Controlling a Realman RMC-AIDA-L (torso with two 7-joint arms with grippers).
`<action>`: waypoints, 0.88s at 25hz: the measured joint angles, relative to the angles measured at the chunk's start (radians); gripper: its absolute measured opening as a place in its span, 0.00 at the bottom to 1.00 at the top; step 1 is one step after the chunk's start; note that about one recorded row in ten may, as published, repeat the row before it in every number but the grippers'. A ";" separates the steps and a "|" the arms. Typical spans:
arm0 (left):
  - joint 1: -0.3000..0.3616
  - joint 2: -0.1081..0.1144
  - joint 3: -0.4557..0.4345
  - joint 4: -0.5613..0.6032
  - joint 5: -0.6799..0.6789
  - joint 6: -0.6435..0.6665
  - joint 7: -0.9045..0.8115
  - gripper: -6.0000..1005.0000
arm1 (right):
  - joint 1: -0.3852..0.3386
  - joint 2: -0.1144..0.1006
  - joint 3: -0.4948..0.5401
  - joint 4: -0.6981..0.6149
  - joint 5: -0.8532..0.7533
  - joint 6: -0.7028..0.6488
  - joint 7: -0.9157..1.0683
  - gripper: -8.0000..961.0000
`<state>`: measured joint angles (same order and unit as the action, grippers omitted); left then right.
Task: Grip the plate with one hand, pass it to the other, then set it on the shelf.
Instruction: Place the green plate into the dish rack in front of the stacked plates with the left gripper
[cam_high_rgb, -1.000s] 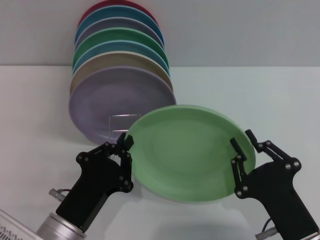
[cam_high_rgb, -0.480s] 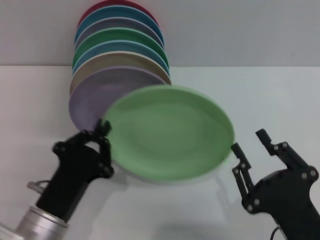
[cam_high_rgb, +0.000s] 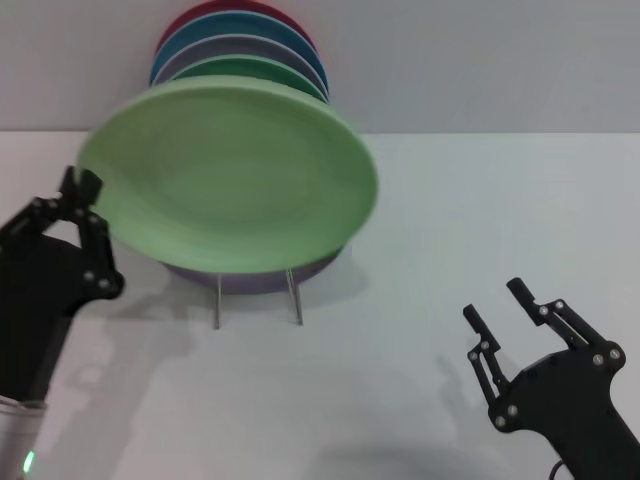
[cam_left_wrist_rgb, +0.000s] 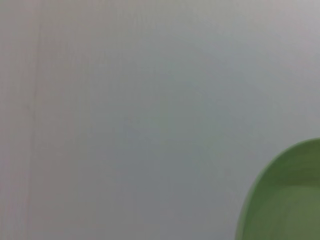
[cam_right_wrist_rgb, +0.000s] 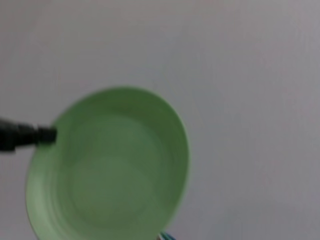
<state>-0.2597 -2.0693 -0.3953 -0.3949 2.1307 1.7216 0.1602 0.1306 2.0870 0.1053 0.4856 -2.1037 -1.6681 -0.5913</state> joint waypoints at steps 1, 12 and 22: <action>-0.009 0.000 -0.010 0.019 0.001 0.002 0.005 0.04 | 0.002 0.000 0.000 -0.003 0.010 0.008 0.000 0.40; -0.072 -0.002 -0.022 0.118 0.001 -0.007 0.209 0.04 | 0.039 0.001 0.006 -0.041 0.076 0.073 0.002 0.40; -0.085 -0.001 -0.014 0.148 0.003 -0.037 0.265 0.05 | 0.050 0.001 0.067 -0.068 0.077 0.118 -0.005 0.40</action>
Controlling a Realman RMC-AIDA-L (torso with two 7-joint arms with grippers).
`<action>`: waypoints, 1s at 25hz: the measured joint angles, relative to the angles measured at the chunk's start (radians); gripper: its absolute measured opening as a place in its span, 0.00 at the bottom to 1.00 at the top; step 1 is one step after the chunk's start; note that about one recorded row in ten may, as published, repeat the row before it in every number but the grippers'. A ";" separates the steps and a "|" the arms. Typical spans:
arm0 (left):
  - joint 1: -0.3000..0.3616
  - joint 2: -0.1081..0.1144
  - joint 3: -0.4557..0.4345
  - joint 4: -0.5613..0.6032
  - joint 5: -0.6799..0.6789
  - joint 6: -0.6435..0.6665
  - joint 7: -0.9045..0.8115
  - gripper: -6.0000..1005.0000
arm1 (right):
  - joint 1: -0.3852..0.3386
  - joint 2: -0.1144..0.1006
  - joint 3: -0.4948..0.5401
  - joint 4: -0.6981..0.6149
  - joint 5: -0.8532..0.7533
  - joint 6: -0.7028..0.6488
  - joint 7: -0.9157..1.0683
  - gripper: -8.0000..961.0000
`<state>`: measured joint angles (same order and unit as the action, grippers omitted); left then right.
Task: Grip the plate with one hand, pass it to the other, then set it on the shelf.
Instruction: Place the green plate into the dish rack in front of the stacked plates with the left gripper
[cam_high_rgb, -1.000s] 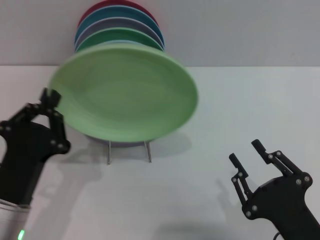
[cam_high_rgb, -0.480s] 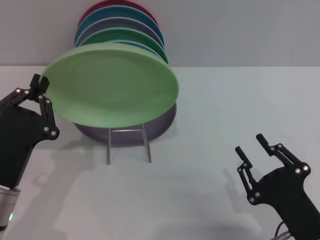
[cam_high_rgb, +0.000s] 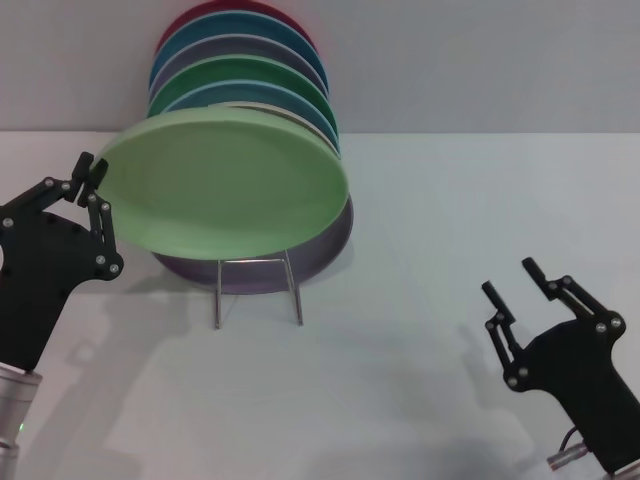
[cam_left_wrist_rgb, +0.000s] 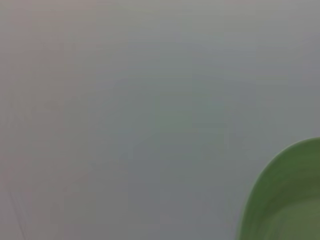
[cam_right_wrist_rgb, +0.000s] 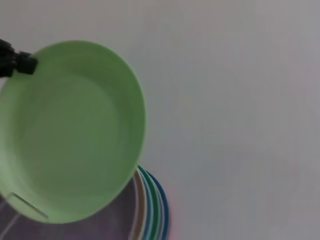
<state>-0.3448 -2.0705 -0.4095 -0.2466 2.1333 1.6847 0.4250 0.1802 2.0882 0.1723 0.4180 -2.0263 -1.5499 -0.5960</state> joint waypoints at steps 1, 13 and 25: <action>0.000 0.000 0.001 0.002 0.000 -0.005 0.002 0.05 | 0.000 0.000 0.000 0.000 0.000 0.000 0.000 0.40; 0.000 -0.005 0.046 0.014 0.001 -0.105 0.038 0.08 | 0.027 -0.001 0.065 -0.024 0.000 0.047 0.003 0.40; -0.008 -0.005 0.052 0.004 0.000 -0.196 0.072 0.11 | 0.048 0.000 0.066 -0.024 0.000 0.082 0.005 0.40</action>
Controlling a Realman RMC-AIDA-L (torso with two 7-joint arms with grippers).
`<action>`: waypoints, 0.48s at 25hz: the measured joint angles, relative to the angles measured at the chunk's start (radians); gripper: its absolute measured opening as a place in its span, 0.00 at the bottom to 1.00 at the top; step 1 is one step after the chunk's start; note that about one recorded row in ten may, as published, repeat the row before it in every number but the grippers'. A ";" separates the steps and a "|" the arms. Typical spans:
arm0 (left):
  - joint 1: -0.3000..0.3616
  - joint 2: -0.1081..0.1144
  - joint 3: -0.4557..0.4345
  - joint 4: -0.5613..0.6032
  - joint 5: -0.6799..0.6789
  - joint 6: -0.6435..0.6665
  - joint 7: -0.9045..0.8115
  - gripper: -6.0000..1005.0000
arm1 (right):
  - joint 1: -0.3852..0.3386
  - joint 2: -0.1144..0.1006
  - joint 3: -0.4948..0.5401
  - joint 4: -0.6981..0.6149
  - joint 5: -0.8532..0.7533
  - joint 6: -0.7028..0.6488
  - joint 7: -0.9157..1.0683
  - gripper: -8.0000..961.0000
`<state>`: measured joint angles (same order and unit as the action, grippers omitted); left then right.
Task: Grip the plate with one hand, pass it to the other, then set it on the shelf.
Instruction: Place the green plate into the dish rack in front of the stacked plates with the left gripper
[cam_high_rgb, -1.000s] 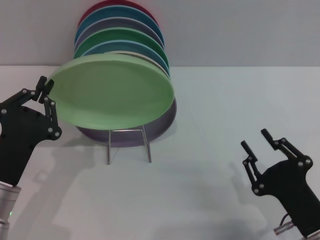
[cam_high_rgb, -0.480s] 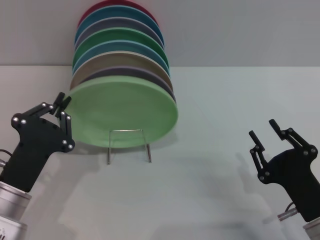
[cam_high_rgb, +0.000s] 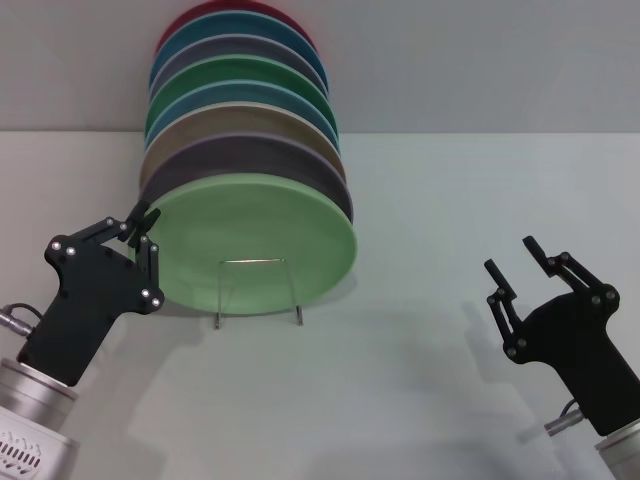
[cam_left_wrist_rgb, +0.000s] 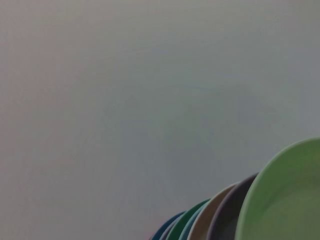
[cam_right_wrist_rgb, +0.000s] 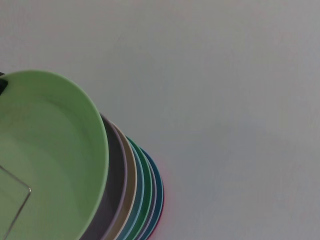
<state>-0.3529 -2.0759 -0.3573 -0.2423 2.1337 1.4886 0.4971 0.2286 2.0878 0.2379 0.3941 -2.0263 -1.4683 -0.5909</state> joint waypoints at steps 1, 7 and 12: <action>0.000 0.000 0.000 0.000 0.000 0.000 0.000 0.11 | 0.001 0.000 0.000 0.000 0.000 0.003 0.000 0.40; -0.001 0.002 0.000 0.001 0.000 -0.008 0.000 0.12 | 0.006 0.001 0.001 0.000 0.000 0.015 0.000 0.40; 0.002 0.004 0.000 -0.002 0.000 0.010 -0.001 0.14 | 0.012 0.002 0.003 0.000 0.000 0.030 -0.001 0.40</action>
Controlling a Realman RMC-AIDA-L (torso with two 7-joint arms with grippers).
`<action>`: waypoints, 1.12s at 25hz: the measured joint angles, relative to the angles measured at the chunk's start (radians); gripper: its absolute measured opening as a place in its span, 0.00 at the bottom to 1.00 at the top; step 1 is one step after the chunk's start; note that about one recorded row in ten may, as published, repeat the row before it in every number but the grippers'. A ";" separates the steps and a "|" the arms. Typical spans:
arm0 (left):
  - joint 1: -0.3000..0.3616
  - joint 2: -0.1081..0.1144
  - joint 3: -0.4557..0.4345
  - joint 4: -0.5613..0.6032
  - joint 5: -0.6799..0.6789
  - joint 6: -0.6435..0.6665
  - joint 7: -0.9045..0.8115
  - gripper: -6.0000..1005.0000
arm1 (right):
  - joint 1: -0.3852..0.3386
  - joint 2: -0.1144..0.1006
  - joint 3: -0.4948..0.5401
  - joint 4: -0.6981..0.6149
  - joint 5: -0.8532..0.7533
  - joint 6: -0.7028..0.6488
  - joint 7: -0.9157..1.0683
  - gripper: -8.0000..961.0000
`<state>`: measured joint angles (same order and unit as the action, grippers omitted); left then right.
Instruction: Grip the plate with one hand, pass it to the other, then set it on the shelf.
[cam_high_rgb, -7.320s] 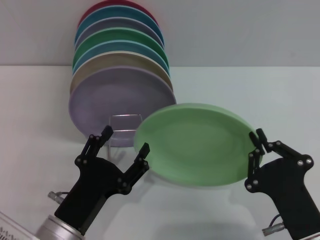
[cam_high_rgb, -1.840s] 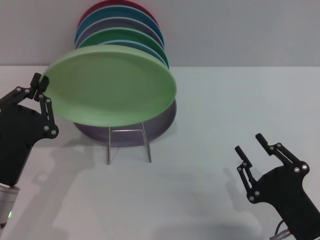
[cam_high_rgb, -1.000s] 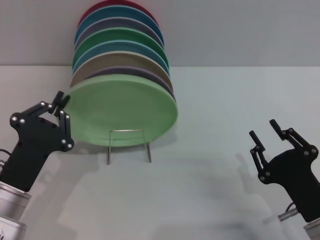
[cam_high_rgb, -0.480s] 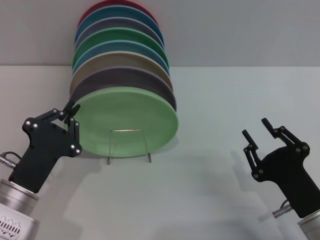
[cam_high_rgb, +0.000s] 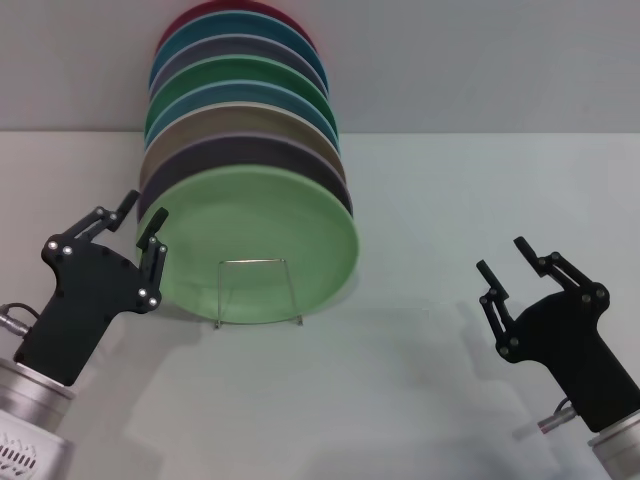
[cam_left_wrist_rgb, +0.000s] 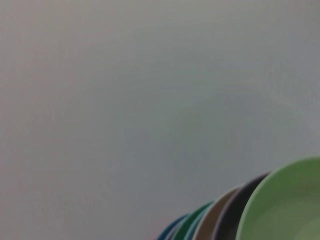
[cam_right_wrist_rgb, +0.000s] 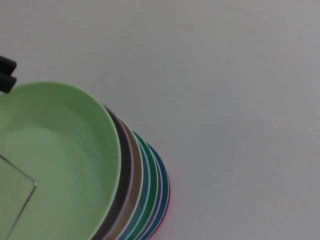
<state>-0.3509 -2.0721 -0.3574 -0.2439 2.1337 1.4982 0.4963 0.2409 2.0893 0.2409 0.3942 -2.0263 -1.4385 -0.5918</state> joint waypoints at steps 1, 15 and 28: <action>0.002 0.000 0.000 0.000 0.000 0.009 0.000 0.14 | 0.002 0.000 0.003 0.000 0.000 0.003 0.000 0.40; 0.088 0.003 -0.054 0.015 -0.009 0.206 -0.331 0.38 | 0.011 -0.007 0.185 -0.022 0.000 -0.052 0.218 0.40; 0.094 -0.003 -0.141 0.009 -0.011 0.065 -0.679 0.81 | 0.100 -0.010 0.308 -0.220 0.000 -0.202 0.757 0.46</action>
<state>-0.2572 -2.0749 -0.4982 -0.2349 2.1223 1.5635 -0.1830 0.3407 2.0795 0.5487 0.1740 -2.0268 -1.6404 0.1652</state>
